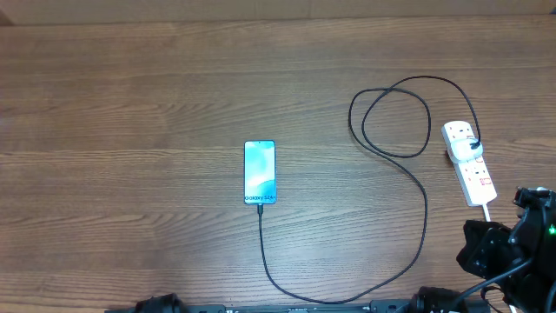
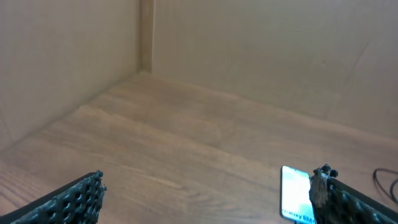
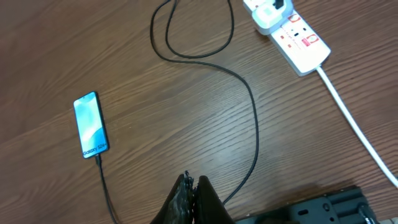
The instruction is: Plug charger to phone and switch on socket
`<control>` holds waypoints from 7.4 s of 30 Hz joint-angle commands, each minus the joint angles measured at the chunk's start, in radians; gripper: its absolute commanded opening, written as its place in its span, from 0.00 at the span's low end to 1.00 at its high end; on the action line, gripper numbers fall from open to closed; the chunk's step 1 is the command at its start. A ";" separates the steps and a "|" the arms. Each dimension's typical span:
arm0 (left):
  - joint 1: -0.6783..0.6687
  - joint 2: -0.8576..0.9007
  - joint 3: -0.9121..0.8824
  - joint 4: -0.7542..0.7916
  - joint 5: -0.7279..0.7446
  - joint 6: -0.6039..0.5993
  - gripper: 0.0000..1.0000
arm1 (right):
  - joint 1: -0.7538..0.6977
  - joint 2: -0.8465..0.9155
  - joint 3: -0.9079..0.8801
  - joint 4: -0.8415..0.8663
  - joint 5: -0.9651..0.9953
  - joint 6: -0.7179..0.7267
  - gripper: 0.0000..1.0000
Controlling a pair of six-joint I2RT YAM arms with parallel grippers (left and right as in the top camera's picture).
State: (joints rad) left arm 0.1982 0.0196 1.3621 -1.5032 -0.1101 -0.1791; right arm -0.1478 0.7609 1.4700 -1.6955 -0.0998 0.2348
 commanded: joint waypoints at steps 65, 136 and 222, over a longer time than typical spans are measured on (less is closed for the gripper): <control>0.005 -0.015 0.004 -0.154 0.002 0.019 0.99 | 0.150 -0.758 -1.268 1.814 -0.241 -0.163 1.00; 0.005 -0.015 0.003 -0.154 0.002 0.019 1.00 | 0.029 -0.758 -1.462 1.625 -0.021 -0.161 1.00; -0.105 -0.017 -1.358 1.437 0.234 0.157 1.00 | 0.029 -0.758 -1.462 1.625 -0.021 -0.161 1.00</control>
State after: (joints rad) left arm 0.0875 0.0124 0.0090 -0.0635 0.1276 -0.0475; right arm -0.1169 0.0128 0.0185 -0.0753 -0.1261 0.0772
